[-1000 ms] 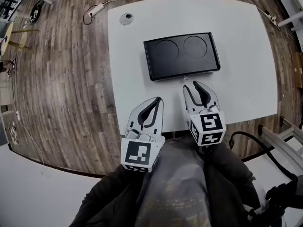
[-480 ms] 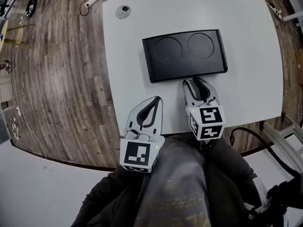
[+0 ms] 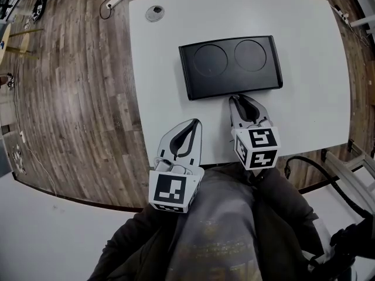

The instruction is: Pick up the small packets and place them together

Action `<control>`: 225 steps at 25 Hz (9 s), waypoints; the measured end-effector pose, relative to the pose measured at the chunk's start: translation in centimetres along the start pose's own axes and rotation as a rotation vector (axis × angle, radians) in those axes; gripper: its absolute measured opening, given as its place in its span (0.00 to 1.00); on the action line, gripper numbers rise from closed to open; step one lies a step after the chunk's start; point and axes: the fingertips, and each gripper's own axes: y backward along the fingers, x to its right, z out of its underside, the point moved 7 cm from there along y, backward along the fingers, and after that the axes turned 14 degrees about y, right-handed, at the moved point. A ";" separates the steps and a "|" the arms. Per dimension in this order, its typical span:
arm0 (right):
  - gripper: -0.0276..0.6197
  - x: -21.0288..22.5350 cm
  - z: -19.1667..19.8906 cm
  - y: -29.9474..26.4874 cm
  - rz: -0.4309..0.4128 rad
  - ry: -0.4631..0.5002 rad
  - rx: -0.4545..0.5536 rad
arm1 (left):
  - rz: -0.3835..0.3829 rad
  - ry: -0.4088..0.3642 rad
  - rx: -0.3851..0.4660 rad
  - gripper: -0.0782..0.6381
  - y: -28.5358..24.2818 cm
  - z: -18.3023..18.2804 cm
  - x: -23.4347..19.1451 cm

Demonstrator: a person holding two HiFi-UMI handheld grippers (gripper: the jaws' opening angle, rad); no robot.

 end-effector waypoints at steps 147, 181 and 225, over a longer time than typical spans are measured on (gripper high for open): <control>0.05 6.8 -13.3 -3.2 -0.282 0.221 0.043 | -0.183 0.118 -0.001 0.11 -0.7 -2.4 -2.8; 0.16 2.6 -10.5 8.6 -0.157 0.326 0.148 | -0.005 0.043 0.110 0.11 4.7 -1.1 0.3; 0.05 -1.4 -1.0 2.5 -0.695 0.802 -0.402 | -0.081 0.137 0.022 0.11 2.2 0.6 -1.9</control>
